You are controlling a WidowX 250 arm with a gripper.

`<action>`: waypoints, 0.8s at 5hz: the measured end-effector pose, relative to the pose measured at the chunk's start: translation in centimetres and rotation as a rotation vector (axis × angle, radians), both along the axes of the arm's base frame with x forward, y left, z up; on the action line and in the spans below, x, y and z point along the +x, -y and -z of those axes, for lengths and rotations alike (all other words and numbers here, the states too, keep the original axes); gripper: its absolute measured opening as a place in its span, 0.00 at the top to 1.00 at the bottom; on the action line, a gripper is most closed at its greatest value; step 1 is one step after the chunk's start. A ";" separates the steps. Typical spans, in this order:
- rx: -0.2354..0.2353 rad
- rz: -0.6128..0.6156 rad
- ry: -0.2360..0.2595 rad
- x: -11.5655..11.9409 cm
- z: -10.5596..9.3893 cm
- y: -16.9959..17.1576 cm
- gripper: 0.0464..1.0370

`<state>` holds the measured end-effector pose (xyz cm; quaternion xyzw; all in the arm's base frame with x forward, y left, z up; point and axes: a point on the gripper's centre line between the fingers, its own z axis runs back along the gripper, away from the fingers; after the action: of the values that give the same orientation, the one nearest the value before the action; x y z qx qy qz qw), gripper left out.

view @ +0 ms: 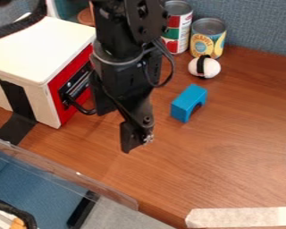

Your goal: Open the drawer

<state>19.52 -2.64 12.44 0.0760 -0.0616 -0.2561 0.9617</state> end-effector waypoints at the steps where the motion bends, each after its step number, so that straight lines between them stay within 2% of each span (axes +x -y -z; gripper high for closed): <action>1: -0.005 -0.002 -0.013 0.0 0.4 0.0 0.04; 2: -0.049 -0.119 -0.015 1.3 1.0 -2.2 0.04; 3: -0.098 -0.186 -0.001 2.7 0.7 -3.3 0.04; 4: -0.118 -0.260 0.020 4.7 1.2 -4.7 0.04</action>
<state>24.18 2.05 11.23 0.0293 -0.0756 -0.1244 0.9889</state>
